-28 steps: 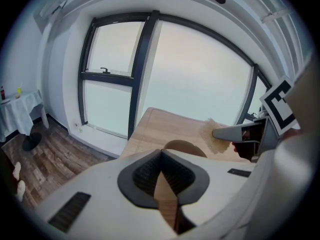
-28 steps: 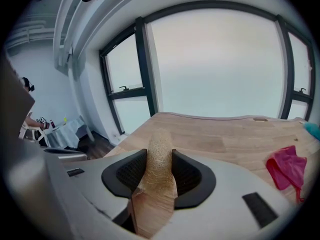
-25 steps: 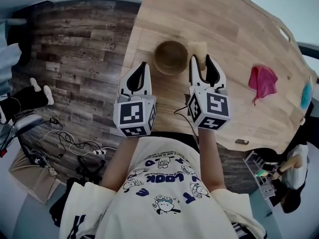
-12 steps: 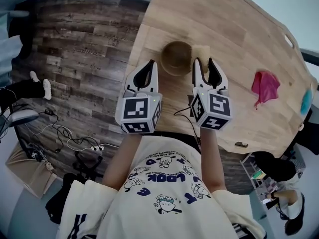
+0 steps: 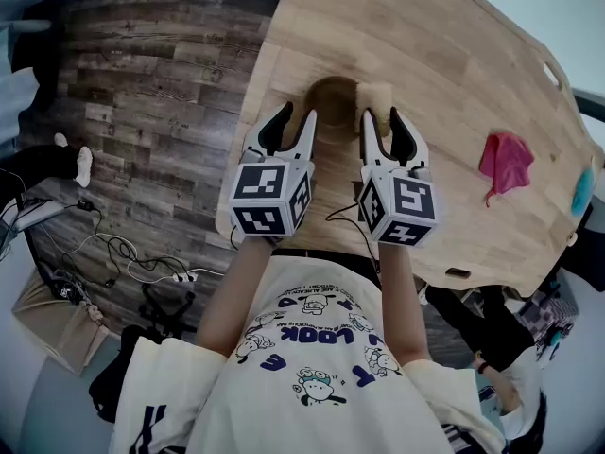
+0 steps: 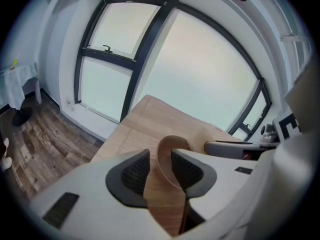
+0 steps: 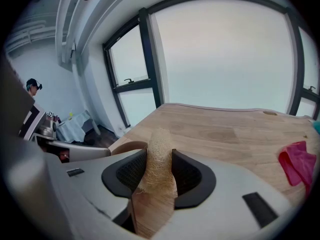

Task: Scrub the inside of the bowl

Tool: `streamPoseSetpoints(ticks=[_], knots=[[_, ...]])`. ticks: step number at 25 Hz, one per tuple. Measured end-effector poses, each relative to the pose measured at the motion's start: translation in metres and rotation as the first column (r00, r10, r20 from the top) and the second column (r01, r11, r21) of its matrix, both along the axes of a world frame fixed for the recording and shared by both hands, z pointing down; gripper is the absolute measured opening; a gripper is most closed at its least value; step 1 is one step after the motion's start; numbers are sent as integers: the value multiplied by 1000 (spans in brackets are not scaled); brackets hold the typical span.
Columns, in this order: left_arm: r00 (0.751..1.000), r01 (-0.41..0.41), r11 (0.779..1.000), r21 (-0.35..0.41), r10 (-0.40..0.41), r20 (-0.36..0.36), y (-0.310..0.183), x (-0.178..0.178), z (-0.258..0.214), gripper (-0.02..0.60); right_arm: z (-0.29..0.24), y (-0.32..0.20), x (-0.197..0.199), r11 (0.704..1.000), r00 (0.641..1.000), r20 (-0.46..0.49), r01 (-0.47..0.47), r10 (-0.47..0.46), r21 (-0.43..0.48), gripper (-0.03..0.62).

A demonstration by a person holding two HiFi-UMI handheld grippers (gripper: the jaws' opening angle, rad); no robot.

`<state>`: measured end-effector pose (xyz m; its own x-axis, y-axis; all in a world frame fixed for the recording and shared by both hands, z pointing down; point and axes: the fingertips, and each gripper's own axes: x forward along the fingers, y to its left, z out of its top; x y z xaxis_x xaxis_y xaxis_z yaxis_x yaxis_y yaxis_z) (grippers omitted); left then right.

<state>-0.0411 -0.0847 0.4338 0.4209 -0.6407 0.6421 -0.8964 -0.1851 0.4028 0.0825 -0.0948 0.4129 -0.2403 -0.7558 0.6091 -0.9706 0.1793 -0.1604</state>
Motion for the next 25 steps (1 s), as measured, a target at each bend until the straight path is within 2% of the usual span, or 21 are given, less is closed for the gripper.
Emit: streamPoseSetpoints(ticks=[10, 16, 25], knots=[[1000, -19, 999, -49, 20, 17, -11, 7, 23, 156, 12, 0, -5, 999, 999, 44, 32, -30, -41, 147], [1000, -12, 999, -41, 13, 27, -14, 9, 26, 57, 19, 0, -10, 998, 998, 46, 42, -39, -53, 147], [999, -5, 1000, -29, 6, 33, -18, 9, 26, 48, 29, -1, -9, 995, 998, 60, 26, -20, -94, 146]])
